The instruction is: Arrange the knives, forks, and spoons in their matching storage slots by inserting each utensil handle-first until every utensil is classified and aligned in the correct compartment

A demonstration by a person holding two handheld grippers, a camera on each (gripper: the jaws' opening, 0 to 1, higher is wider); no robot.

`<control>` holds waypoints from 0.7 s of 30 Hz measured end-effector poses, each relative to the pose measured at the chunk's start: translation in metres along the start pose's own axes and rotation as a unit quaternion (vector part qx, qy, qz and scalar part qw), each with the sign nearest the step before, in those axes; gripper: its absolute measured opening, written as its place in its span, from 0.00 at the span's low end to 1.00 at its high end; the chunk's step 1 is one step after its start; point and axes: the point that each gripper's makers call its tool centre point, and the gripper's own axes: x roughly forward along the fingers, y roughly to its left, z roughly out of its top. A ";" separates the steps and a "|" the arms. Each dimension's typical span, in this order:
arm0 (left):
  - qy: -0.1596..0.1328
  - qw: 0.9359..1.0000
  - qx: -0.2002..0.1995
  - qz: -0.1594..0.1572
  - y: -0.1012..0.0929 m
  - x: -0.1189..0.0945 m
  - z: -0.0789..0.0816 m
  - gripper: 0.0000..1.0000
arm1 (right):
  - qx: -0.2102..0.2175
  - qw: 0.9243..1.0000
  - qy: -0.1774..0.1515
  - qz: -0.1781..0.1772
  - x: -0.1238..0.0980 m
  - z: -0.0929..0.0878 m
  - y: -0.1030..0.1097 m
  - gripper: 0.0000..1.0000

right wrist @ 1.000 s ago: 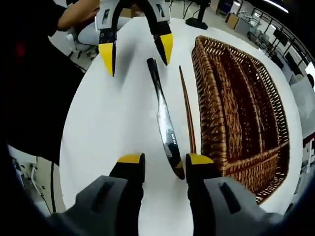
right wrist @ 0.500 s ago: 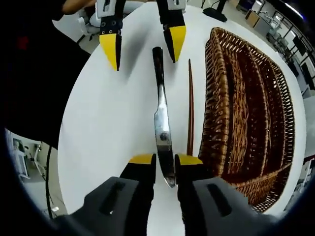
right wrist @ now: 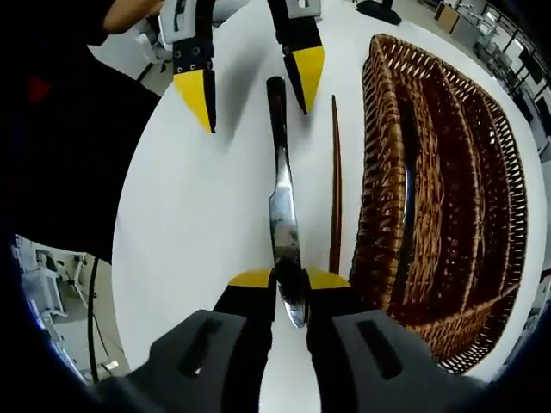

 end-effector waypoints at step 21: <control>0.019 0.998 0.054 -0.021 -0.003 0.029 0.012 0.32 | 0.035 0.999 -0.015 0.000 -0.008 -0.003 0.017 0.08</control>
